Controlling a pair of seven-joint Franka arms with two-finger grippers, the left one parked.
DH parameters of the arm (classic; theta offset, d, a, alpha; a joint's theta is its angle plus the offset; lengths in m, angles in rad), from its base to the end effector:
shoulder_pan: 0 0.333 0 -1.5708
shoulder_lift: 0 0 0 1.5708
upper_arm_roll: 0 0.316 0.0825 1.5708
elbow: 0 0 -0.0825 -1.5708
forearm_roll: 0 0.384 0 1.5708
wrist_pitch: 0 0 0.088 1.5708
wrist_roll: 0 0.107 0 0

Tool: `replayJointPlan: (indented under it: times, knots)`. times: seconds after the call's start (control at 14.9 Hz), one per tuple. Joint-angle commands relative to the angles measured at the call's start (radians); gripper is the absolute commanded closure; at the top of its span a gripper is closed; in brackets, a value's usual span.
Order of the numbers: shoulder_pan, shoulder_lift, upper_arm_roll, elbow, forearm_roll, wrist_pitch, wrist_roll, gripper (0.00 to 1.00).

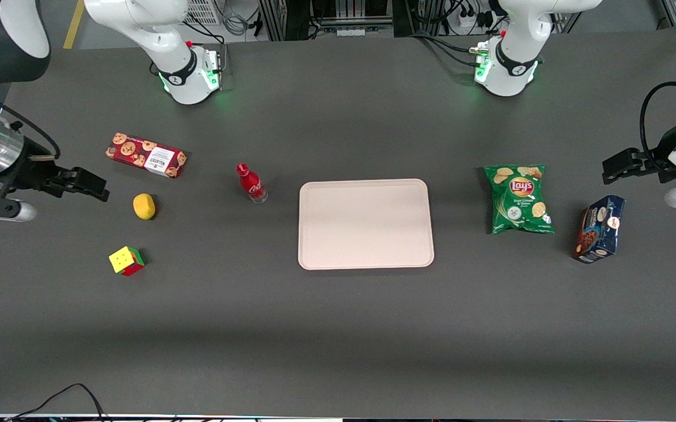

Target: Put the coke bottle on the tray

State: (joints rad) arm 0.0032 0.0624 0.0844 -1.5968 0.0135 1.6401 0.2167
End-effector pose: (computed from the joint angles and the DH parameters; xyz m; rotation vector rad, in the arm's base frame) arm 0.5755 0.0505 0.5830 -3.1191 0.2035 0.0336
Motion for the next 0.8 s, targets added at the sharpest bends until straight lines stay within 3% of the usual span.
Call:
replayJointPlan:
  times: [0.0, 0.2, 0.4, 0.74]
  knots:
    - [0.122, -0.007, -0.008, 0.011, 0.02, -0.043, 0.003, 0.0]
    - [0.268, -0.012, -0.032, 0.011, 0.019, -0.046, 0.05, 0.0]
    - [0.4, -0.013, -0.055, 0.011, 0.019, -0.046, 0.225, 0.0]
    - [0.443, -0.009, -0.023, -0.053, 0.034, -0.039, 0.277, 0.0]
